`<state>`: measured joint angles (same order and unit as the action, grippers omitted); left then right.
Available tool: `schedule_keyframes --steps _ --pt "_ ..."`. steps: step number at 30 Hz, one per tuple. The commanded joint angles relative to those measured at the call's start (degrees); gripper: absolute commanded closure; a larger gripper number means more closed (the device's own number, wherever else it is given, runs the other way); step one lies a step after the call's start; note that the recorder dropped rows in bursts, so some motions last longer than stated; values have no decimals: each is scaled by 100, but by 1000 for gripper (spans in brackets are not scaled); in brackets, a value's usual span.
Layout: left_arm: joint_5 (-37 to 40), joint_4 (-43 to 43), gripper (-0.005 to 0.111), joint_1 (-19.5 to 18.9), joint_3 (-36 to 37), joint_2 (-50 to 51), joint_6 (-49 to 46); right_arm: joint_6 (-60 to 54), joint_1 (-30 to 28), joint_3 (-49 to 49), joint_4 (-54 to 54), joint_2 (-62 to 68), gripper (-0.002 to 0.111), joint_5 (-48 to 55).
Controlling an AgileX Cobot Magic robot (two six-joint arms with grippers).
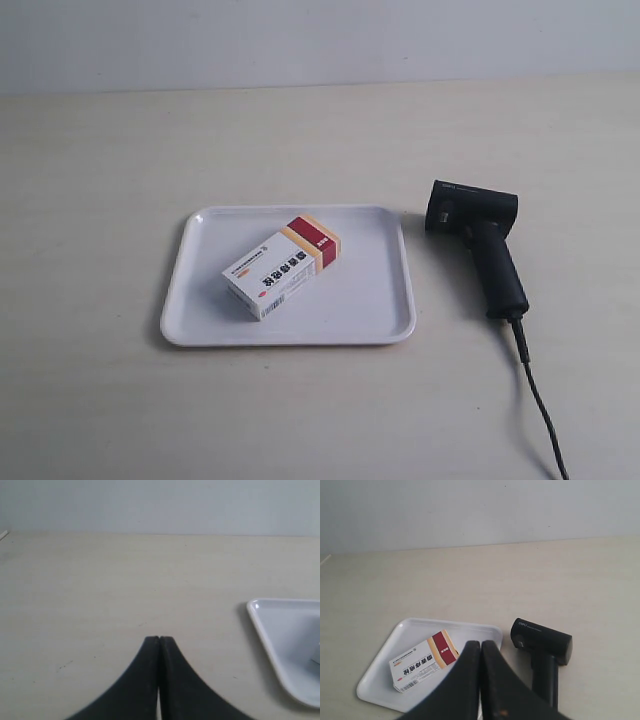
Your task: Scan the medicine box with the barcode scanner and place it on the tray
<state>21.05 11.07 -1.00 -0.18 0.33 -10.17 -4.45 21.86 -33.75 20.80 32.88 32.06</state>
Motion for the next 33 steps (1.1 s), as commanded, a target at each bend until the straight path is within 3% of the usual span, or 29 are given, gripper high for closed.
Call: schedule_keyframes --steps 1,8,33 --pt "-59 -511 107 51 18 -33 537 -30 -44 23 -25 -22 108 -28" --pt "-59 -511 107 329 18 -33 526 -30 -44 23 -25 -22 108 -28" --pt "-59 -489 107 329 18 -33 471 -30 -44 23 -25 -22 108 -40"
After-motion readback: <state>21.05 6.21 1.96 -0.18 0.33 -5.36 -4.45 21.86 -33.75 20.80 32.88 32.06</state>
